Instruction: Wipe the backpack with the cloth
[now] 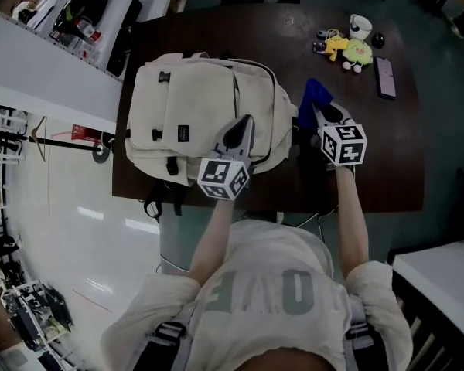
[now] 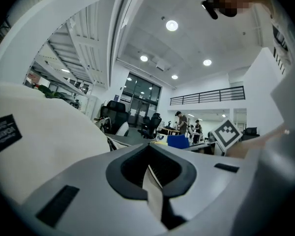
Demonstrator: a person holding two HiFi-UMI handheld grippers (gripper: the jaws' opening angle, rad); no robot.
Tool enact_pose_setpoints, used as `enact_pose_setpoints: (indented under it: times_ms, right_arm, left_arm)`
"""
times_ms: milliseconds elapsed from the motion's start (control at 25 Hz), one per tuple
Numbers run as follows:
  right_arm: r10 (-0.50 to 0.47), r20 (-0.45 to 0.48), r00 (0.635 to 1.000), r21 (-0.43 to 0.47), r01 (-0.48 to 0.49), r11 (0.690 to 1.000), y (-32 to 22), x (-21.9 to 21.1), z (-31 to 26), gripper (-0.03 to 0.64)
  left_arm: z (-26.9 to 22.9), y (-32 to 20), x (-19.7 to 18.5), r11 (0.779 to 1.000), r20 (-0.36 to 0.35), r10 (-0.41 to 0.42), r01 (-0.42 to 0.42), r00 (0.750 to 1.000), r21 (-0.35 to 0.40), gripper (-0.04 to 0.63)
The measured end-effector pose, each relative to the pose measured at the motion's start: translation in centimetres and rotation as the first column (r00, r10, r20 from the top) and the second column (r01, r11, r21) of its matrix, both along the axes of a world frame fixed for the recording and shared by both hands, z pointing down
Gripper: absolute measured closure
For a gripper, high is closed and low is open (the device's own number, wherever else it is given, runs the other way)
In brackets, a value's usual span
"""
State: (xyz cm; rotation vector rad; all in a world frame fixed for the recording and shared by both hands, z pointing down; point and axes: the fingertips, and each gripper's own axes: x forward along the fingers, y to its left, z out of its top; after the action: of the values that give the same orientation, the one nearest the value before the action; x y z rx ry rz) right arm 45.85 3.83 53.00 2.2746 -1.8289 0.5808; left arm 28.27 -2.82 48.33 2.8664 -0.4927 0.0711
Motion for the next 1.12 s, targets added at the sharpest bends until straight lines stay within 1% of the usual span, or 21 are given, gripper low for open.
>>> enact_pose_setpoints:
  times_ms: [120,240,320,400,480,520,640,680,720,840,880,960,1120]
  right_arm:
    - [-0.063,-0.078,0.995,-0.066,0.058,0.996,-4.5,3.0,0.4,0.575]
    - [-0.153,-0.132,0.979,-0.145,0.134,0.98,-9.4,4.3,1.6,0.575]
    - [-0.228,-0.143,0.963,-0.183,0.201,0.962,-12.5,3.8,2.7,0.575]
    - [-0.319,-0.138,0.937,-0.21,0.288,0.935,-15.1,2.3,3.7,0.575]
    - [-0.405,-0.123,0.906,-0.215,0.374,0.902,-17.0,0.4,4.4,0.575]
    - [-0.431,-0.112,0.895,-0.207,0.403,0.891,-17.5,-0.4,4.6,0.575]
    - [-0.469,-0.085,0.879,-0.177,0.449,0.876,-17.7,-1.3,4.8,0.575]
    - [-0.49,-0.085,0.868,-0.18,0.47,0.864,-17.5,-1.5,4.9,0.575]
    - [-0.519,-0.092,0.85,-0.195,0.496,0.846,-17.2,-1.8,5.0,0.575]
    - [-0.615,-0.144,0.776,-0.277,0.565,0.777,-15.7,-3.3,5.8,0.575]
    - [-0.63,-0.163,0.759,-0.297,0.571,0.765,-15.3,-3.7,5.9,0.575]
    - [-0.642,-0.19,0.743,-0.324,0.57,0.755,-14.8,-4.0,5.9,0.575]
    - [-0.65,-0.211,0.73,-0.345,0.567,0.748,-13.8,-4.2,5.8,0.575]
  left_arm:
    - [0.4,-1.9,1.2,1.0,0.008,-0.008,0.008,1.0,-0.009,0.592]
    - [0.5,-3.0,1.5,0.999,-0.003,-0.009,0.009,1.0,-0.03,0.592]
    - [0.7,-3.1,1.5,0.999,-0.005,0.0,0.0,1.0,-0.035,0.591]
    - [0.8,-3.3,1.5,0.999,-0.006,-0.003,0.002,1.0,-0.046,0.591]
    - [0.9,-3.7,1.5,0.998,-0.014,-0.012,0.011,1.0,-0.069,0.592]
    - [1.0,-3.9,1.5,0.997,-0.018,-0.015,0.013,1.0,-0.079,0.592]
    - [1.3,-4.1,1.5,0.996,-0.02,-0.019,0.017,1.0,-0.087,0.592]
    - [1.3,-4.1,1.5,0.996,-0.018,-0.019,0.018,1.0,-0.082,0.592]
    - [1.3,-4.2,1.5,0.997,-0.016,-0.018,0.017,1.0,-0.078,0.592]
    - [1.5,-4.2,1.5,0.997,-0.015,-0.015,0.014,1.0,-0.074,0.592]
    - [1.5,-4.2,1.4,0.997,-0.013,-0.015,0.014,1.0,-0.074,0.592]
    - [1.6,-4.2,1.4,0.997,-0.009,-0.013,0.012,1.0,-0.071,0.591]
    - [1.7,-4.0,1.6,0.998,0.003,-0.008,0.008,1.0,-0.057,0.592]
